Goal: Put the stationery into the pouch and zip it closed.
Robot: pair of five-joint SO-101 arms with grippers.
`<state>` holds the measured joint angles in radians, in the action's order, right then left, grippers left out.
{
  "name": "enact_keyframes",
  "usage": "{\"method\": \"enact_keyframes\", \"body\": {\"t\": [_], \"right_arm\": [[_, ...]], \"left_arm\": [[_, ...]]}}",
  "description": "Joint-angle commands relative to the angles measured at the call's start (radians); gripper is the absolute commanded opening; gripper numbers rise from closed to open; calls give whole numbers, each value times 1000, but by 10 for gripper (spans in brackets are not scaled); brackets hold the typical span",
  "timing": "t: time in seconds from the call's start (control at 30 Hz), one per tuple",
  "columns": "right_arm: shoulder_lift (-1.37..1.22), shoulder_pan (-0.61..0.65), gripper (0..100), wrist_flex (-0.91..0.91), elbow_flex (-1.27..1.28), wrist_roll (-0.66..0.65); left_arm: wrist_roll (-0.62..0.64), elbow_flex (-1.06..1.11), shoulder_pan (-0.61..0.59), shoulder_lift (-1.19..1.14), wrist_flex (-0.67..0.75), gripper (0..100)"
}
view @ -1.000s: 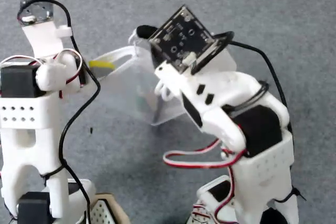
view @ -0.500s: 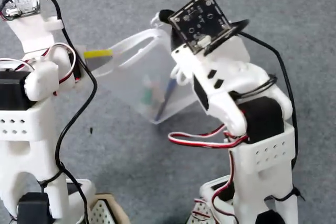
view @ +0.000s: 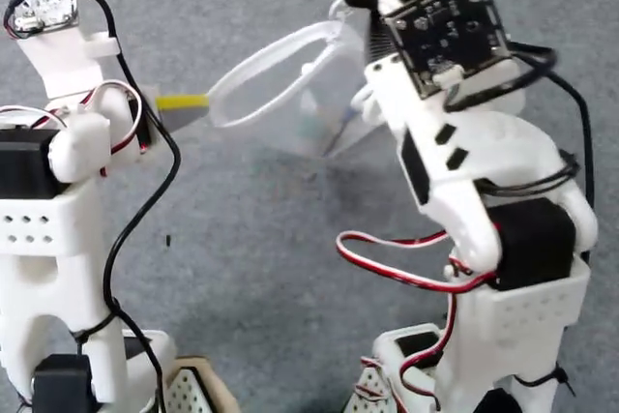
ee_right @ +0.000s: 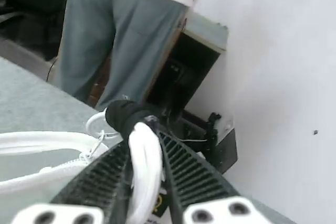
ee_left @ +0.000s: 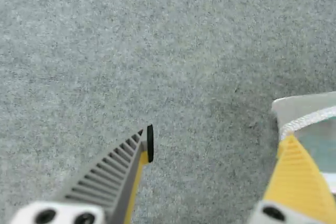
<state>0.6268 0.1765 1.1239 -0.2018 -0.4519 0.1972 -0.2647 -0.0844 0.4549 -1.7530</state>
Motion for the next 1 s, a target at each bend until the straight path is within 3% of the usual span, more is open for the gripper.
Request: {"method": "enact_keyframes", "body": {"t": [0.0, 0.3, 0.43, 0.77, 0.97], "right_arm": [[16, -44, 12, -26, -68, -9], [7, -57, 12, -34, 59, -11], [7, -44, 12, -34, 125, -5], [13, 74, 12, 92, 111, -11], [15, 120, 12, 172, 54, -12]], "left_arm": [[-6, 8, 19, 11, -6, 372], [-26, 160, 308, 118, -6, 374], [-52, 188, 383, 176, 0, 373], [-48, 308, 386, 178, 157, 371], [-48, 308, 202, 178, 219, 371]]}}
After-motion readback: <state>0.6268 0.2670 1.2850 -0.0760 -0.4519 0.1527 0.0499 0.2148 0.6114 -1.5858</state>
